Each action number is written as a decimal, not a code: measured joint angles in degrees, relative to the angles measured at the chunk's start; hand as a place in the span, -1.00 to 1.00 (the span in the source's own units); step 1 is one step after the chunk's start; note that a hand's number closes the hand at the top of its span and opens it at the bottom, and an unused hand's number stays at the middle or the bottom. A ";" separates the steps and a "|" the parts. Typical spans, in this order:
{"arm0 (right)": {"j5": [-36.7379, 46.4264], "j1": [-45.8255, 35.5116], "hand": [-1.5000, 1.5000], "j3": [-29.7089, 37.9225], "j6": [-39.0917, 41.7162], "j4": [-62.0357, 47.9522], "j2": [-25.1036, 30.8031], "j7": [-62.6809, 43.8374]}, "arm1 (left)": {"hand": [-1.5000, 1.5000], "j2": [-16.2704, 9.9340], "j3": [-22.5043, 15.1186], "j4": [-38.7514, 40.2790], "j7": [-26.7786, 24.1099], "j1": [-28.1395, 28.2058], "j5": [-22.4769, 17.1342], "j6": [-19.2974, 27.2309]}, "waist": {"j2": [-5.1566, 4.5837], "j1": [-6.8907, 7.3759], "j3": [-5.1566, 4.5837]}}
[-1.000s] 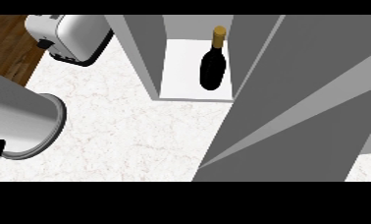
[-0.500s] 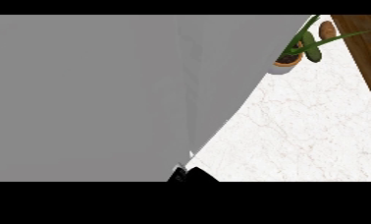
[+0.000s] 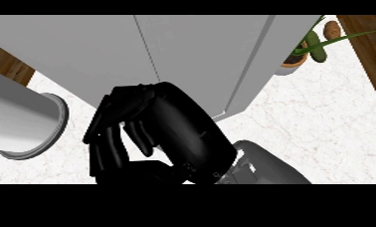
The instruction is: Pick up the wine, place it into the cabinet and close the cabinet
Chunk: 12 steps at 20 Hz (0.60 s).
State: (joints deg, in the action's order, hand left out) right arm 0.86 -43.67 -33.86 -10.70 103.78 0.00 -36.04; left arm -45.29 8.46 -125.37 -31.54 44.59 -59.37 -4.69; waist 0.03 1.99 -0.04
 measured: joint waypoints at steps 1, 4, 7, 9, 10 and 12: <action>-0.41 -1.59 1.00 1.09 -0.04 -2.02 0.00 0.51 | -1.00 -0.05 0.67 -0.60 1.01 0.04 -0.46 0.13 | -0.03 -0.07 0.01; -1.43 -4.50 1.00 4.99 2.01 -7.78 0.54 3.38 | -1.00 0.53 1.35 -0.72 2.56 -0.27 0.23 -0.72 | -0.08 -0.33 -0.01; -1.00 -6.34 1.00 7.58 3.25 -13.30 0.55 7.48 | -1.00 1.34 1.54 -0.07 4.22 -0.98 0.80 -1.70 | -0.05 -0.51 -0.09; -1.31 -8.24 1.00 10.33 4.87 -17.51 1.09 9.87 | -1.00 1.99 0.53 0.02 5.25 -2.16 1.58 -1.59 | -0.15 -0.68 -0.06; -1.07 -8.86 1.00 11.03 5.06 -19.18 0.83 10.87 | -1.00 1.98 -0.12 0.11 6.32 -3.44 1.74 -0.96 | -0.13 -0.87 -0.05; -1.65 -10.35 1.00 12.41 6.24 -22.02 0.22 11.80 | -1.00 2.92 -2.07 -0.63 7.81 -5.25 3.04 0.94 | 0.06 -1.03 -0.02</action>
State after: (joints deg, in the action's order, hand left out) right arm -0.80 -54.02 -21.46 -4.46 81.76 0.22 -24.24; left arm -42.37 6.39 -126.00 -23.73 39.34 -56.33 -3.76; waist 0.09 0.96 -0.06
